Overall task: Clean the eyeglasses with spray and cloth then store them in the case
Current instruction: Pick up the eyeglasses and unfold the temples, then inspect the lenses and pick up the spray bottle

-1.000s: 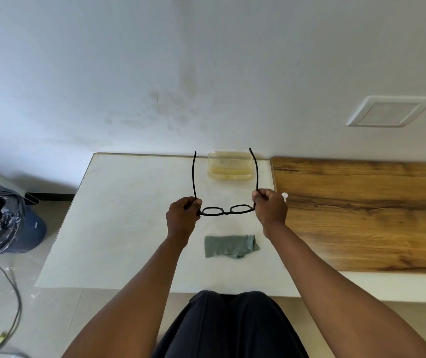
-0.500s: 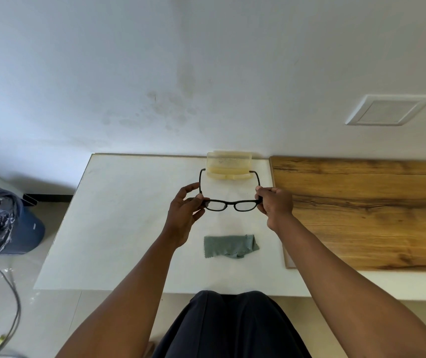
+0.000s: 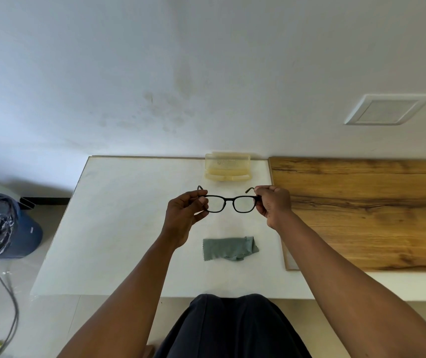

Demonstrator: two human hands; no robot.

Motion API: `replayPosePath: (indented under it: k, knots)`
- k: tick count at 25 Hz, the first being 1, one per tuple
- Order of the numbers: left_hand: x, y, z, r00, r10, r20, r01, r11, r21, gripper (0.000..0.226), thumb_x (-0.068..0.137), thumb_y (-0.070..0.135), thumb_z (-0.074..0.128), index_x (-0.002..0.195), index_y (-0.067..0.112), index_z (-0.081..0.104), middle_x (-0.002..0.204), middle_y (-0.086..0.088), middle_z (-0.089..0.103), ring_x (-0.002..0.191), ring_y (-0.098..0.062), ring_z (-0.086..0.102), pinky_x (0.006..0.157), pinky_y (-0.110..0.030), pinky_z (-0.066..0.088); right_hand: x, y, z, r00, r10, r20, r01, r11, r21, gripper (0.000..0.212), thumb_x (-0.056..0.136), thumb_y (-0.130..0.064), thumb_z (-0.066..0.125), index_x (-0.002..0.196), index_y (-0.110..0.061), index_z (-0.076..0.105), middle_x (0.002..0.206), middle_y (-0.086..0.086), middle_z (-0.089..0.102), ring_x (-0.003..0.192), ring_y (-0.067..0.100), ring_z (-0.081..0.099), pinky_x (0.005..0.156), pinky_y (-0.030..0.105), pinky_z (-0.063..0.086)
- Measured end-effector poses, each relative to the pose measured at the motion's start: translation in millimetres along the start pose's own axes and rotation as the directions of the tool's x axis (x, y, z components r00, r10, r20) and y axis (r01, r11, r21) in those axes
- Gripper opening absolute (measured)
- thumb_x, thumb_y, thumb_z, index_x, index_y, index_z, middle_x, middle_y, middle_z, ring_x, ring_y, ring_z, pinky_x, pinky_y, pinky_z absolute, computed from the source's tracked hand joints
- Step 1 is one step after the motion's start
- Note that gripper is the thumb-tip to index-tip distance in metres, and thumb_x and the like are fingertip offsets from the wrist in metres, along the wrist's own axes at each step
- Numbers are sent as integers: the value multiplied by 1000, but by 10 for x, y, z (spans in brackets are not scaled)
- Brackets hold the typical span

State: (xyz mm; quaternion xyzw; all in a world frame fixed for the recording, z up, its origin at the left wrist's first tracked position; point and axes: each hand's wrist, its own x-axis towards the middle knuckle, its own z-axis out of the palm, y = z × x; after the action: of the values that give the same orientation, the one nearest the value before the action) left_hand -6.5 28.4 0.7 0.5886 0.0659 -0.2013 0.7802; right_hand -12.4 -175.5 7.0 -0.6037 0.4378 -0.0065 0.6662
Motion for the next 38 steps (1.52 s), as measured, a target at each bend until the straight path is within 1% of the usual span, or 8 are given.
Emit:
replayPosePath:
  k: [7, 11, 16, 18, 22, 25, 30, 38]
  knots:
    - [51, 8, -9, 999, -4, -32, 7, 996, 86, 18, 89, 2, 55, 105, 0, 63, 76, -8, 56, 67, -12, 58, 66, -24, 56, -23, 79, -16, 999, -16, 34, 16, 1000, -21, 17, 88, -16, 59, 72, -20, 60, 66, 4, 59, 52, 11, 51, 48, 22, 43]
    - [60, 8, -15, 999, 3, -48, -1, 999, 54, 17, 90, 2, 54, 104, 1, 63, 74, -4, 59, 63, -9, 59, 66, -24, 55, -31, 177, -32, 996, -85, 19, 85, 995, -50, 9, 92, -23, 53, 88, -17, 58, 71, 0, 60, 56, 13, 54, 49, 23, 42]
    - [125, 50, 41, 988, 24, -152, -22, 1000, 15, 15, 90, 2, 53, 99, 7, 64, 68, -6, 57, 62, -12, 57, 64, -23, 54, -52, 551, -149, 967, -255, -6, 240, 917, -317, 12, 86, -20, 57, 75, -13, 60, 76, 9, 65, 69, 23, 61, 64, 33, 46]
    - [149, 69, 72, 983, 32, -181, -30, 999, 14, 16, 90, 2, 53, 100, 7, 64, 68, -7, 56, 62, -12, 56, 65, -24, 54, -34, 716, -211, 958, -285, -27, 245, 865, -439, 15, 84, -19, 61, 73, -10, 57, 75, 9, 64, 75, 27, 59, 65, 30, 42]
    - [187, 102, 128, 974, 21, -226, -26, 1000, -16, 16, 90, 1, 52, 96, 9, 65, 65, -4, 55, 60, -14, 54, 64, -23, 55, 83, 805, -325, 933, -313, -177, 182, 835, -518, 17, 80, -12, 66, 87, -4, 53, 95, 17, 61, 88, 31, 56, 69, 29, 38]
    - [212, 95, 152, 968, 1, -252, -7, 1000, -22, 16, 90, 1, 52, 98, 7, 65, 65, -4, 54, 59, -14, 54, 65, -25, 54, 163, 730, -367, 900, -352, -255, 175, 831, -528, 41, 76, -13, 72, 104, 1, 47, 110, 22, 53, 97, 35, 52, 74, 35, 42]
    - [203, 63, 189, 967, -22, -253, 15, 999, -31, 16, 90, 1, 53, 94, 10, 66, 58, 4, 58, 52, -6, 58, 65, -26, 54, 349, 561, -352, 931, -345, -117, 227, 801, -553, 58, 75, -16, 74, 122, -1, 44, 124, 20, 49, 114, 35, 46, 90, 40, 41]
    - [178, 37, 257, 962, -45, -271, 32, 998, -54, 16, 90, 1, 53, 99, 6, 65, 65, -4, 52, 52, -6, 55, 67, -26, 54, 241, 709, -351, 943, -331, -46, 271, 839, -473, 38, 86, -11, 62, 119, -1, 45, 119, 20, 56, 112, 35, 51, 94, 39, 40]
